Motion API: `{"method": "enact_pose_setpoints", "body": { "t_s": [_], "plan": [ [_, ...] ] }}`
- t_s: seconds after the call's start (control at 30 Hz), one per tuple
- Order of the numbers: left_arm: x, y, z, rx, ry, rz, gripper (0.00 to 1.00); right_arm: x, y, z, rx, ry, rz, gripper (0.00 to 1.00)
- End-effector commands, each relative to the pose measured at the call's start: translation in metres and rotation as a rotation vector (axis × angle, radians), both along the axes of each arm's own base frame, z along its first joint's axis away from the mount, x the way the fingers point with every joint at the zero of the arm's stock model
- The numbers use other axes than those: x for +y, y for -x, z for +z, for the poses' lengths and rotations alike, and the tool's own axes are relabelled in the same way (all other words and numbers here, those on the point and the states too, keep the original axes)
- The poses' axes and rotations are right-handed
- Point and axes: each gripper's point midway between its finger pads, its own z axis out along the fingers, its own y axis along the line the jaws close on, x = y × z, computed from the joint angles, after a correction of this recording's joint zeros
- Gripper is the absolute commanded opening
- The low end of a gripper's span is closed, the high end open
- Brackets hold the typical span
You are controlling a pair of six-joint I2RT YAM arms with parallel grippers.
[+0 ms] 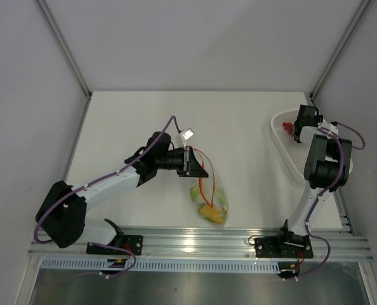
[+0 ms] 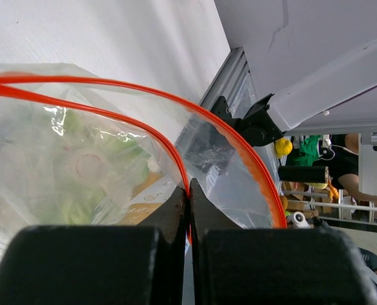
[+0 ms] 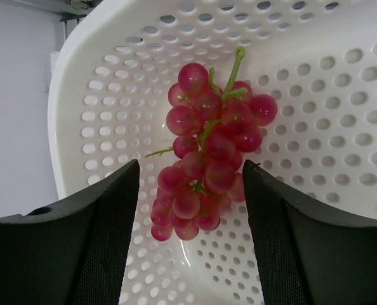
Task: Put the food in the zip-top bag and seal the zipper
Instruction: Pick up the fake fruit from the bin.
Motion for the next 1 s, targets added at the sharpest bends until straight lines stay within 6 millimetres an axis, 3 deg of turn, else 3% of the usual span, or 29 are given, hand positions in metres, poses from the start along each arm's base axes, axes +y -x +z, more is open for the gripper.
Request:
{"method": "enact_pose_setpoints", "body": {
  "t_s": [0.0, 0.43, 0.6, 0.97],
  "plan": [
    [-0.002, -0.005, 0.019, -0.053, 0.046, -0.004, 0.0, -0.012, -0.018, 0.002, -0.052, 0.002, -0.004, 0.67],
    [-0.008, -0.006, 0.011, -0.026, 0.064, -0.021, 0.01, -0.009, -0.035, -0.024, -0.008, -0.009, 0.054, 0.6],
    [-0.008, -0.005, 0.009, -0.023, 0.067, -0.024, 0.01, -0.008, -0.036, -0.032, 0.009, -0.004, 0.077, 0.39],
    [-0.009, -0.005, 0.008, -0.012, 0.073, -0.031, 0.0, 0.003, -0.042, -0.017, -0.027, 0.004, 0.162, 0.01]
  ]
}}
